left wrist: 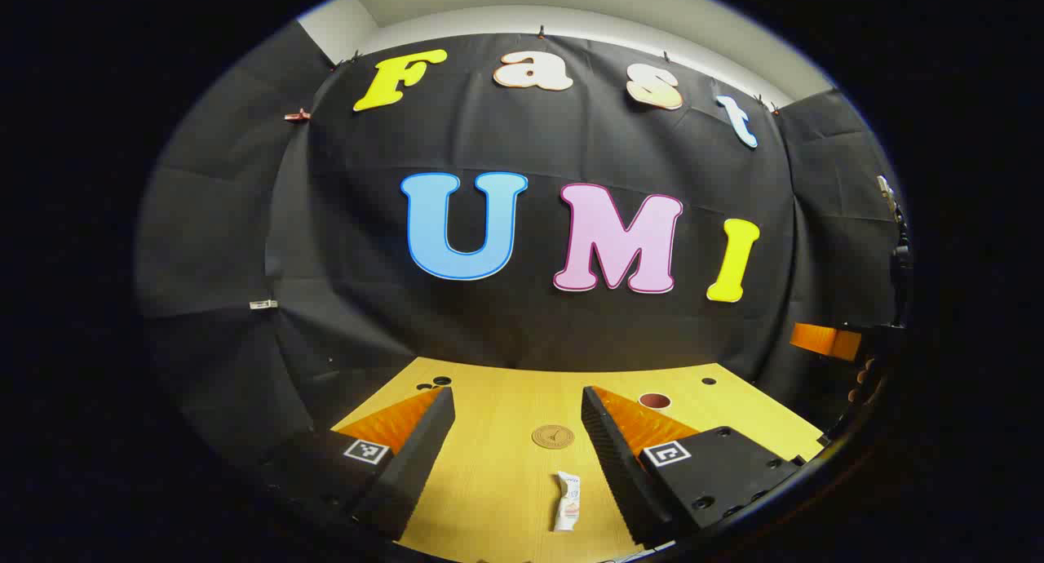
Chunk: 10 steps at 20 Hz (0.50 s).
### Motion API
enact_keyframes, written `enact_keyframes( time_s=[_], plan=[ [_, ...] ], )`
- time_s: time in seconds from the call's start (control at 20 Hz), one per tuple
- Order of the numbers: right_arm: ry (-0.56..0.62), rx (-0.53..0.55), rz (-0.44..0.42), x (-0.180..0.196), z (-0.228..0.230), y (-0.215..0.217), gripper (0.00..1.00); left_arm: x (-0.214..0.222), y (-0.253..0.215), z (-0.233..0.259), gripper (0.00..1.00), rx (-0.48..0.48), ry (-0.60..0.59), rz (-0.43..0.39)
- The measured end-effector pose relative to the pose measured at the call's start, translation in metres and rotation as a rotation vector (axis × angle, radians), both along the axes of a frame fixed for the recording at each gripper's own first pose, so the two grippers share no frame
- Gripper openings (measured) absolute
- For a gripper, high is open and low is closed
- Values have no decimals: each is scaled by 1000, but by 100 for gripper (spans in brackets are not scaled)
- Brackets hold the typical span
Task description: Put the toothbrush and toothpaste on the desktop into the cup, then pick up the cup and place it on the coaster on the desktop.
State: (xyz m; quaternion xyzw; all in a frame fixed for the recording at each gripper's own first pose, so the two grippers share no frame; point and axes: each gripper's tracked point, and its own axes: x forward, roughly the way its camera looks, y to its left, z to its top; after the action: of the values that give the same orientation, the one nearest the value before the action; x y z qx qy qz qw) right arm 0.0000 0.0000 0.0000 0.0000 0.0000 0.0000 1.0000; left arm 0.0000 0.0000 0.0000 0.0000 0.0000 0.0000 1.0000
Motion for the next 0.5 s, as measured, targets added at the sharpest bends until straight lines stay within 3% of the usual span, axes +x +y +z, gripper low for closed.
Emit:
enact_keyframes(
  time_s=[0.5],
  plan=[
    [20, -29, 12, 19, -6, -2, 98, 28, -14, -7, 97, 18, 28, -27]
  ],
)
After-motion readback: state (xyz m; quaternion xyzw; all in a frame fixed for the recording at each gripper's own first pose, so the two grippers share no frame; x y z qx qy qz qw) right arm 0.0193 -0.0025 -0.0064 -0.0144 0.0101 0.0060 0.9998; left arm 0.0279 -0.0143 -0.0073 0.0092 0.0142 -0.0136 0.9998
